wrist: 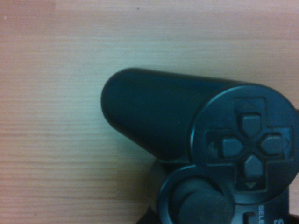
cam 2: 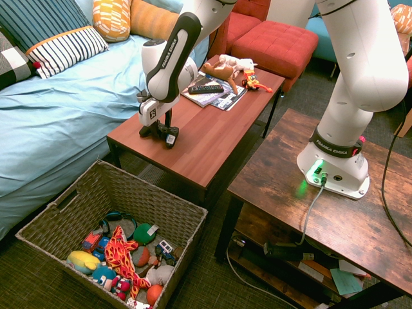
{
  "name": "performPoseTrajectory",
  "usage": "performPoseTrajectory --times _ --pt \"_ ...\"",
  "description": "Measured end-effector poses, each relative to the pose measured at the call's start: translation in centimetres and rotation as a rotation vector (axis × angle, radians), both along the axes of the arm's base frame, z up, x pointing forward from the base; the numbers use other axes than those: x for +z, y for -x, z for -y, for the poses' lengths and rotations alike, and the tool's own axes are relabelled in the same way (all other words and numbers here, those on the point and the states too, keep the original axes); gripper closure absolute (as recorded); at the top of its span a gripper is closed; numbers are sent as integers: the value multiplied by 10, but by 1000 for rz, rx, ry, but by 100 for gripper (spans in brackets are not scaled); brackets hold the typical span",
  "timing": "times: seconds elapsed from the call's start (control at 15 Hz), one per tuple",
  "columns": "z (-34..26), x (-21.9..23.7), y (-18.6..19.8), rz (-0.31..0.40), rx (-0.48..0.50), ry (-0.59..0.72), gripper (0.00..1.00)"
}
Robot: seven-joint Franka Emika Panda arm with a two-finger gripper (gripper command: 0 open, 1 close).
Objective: Put the gamepad in the basket
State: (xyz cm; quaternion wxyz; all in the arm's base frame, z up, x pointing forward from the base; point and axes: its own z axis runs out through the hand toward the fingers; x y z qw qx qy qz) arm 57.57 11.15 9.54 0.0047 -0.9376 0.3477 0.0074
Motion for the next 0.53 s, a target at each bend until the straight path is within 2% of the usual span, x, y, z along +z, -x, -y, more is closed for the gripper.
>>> performPoseTrajectory --times 0.33,0.53 --pt "10 4 -4 -4 -8 12 100" --pt "1 37 -12 29 6 7 100"
